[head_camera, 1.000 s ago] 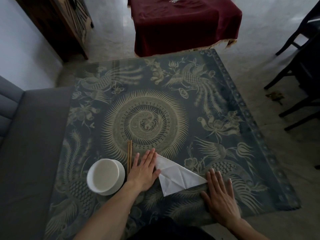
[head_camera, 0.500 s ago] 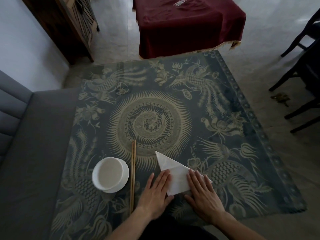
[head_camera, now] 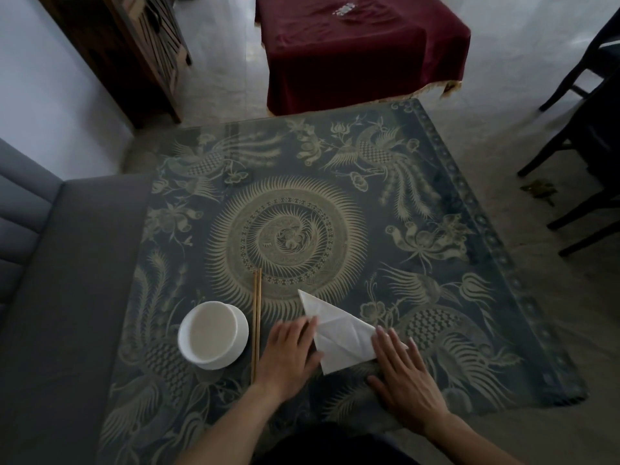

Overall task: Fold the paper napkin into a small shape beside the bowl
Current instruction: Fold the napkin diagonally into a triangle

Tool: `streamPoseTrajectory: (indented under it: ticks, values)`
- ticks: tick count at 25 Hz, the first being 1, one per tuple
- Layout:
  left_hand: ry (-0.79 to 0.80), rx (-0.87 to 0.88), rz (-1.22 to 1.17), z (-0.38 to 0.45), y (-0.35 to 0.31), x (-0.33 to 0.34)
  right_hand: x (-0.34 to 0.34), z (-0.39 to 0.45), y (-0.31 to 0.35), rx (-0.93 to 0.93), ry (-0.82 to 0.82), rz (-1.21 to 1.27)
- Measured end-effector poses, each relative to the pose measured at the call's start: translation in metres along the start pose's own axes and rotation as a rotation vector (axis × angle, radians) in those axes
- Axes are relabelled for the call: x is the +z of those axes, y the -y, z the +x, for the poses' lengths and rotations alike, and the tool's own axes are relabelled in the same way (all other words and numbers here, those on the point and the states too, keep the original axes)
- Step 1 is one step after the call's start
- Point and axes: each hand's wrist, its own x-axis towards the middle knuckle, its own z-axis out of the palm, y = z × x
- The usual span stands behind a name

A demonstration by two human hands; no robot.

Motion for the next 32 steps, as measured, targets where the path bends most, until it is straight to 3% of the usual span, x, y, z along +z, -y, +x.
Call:
streamPoseTrajectory:
  ticks: [3, 5, 8, 18, 27, 32]
  values:
    - [-0.035, -0.065, -0.039, 0.041, 0.006, -0.024, -0.004, 0.014, 0.016, -0.157, 0.002, -0.013]
    - [0.051, -0.099, -0.071, 0.068, 0.012, -0.037, -0.005, 0.017, 0.021, -0.195, 0.022, -0.02]
    - [0.173, -0.108, -0.066, 0.092, 0.022, -0.045, -0.006, 0.014, 0.02, -0.196, 0.06, -0.051]
    - [0.258, -0.219, -0.061, 0.109, 0.026, -0.048, -0.014, 0.015, 0.021, -0.2, 0.048, -0.115]
    - [0.278, -0.366, -0.374, 0.099, 0.027, -0.039, -0.013, 0.017, 0.024, -0.234, 0.071, -0.112]
    - [0.214, -0.404, -0.576, 0.092, 0.027, -0.044, -0.018, 0.024, 0.03, -0.257, 0.093, -0.12]
